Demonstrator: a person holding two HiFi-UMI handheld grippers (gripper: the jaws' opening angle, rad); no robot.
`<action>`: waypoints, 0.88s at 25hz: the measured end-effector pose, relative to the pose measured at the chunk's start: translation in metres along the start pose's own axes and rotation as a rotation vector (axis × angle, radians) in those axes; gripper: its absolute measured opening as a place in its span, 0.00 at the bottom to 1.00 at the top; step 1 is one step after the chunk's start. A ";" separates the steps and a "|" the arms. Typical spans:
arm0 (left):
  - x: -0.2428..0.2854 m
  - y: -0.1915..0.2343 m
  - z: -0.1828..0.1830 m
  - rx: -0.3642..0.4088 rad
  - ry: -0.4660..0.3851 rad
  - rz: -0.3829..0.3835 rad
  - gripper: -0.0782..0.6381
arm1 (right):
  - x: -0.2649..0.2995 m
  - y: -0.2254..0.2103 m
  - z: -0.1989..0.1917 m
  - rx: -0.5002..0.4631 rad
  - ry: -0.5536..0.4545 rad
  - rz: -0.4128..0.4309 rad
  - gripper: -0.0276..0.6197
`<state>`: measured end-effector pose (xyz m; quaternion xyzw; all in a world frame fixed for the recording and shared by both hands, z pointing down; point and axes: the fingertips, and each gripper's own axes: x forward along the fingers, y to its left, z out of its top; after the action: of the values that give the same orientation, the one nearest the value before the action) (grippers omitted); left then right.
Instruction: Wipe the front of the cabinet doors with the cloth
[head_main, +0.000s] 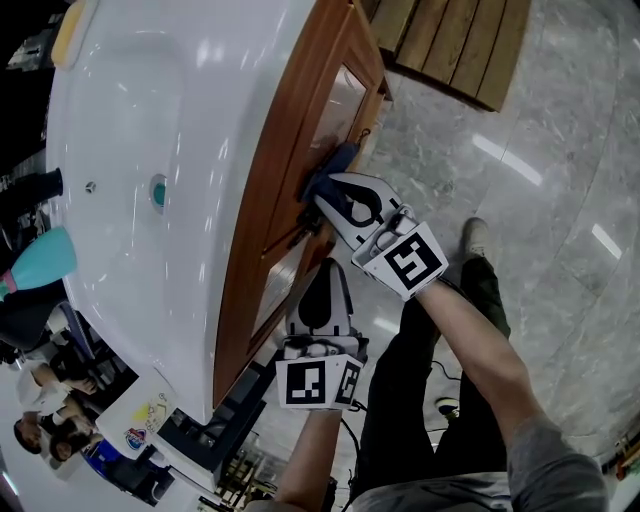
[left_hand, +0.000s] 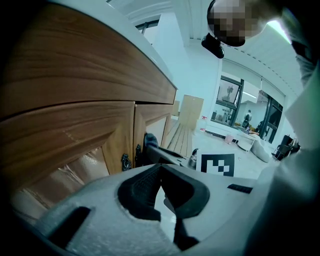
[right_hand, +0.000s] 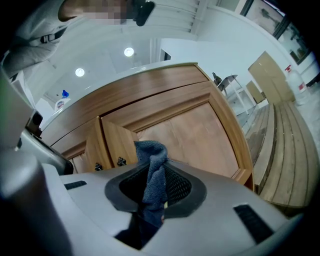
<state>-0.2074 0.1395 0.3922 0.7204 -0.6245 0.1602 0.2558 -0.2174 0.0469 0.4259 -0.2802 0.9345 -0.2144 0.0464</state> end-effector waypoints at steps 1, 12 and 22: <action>0.001 0.000 0.001 0.001 0.001 0.000 0.12 | 0.001 -0.001 0.001 -0.005 0.000 0.004 0.15; 0.015 0.001 0.008 0.007 0.009 0.014 0.12 | 0.003 -0.013 0.004 0.003 -0.005 0.001 0.15; 0.025 -0.006 0.013 0.001 0.021 0.030 0.12 | 0.005 -0.028 0.010 0.008 0.007 0.013 0.15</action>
<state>-0.1983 0.1125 0.3945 0.7094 -0.6324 0.1716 0.2595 -0.2050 0.0193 0.4293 -0.2734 0.9356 -0.2189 0.0453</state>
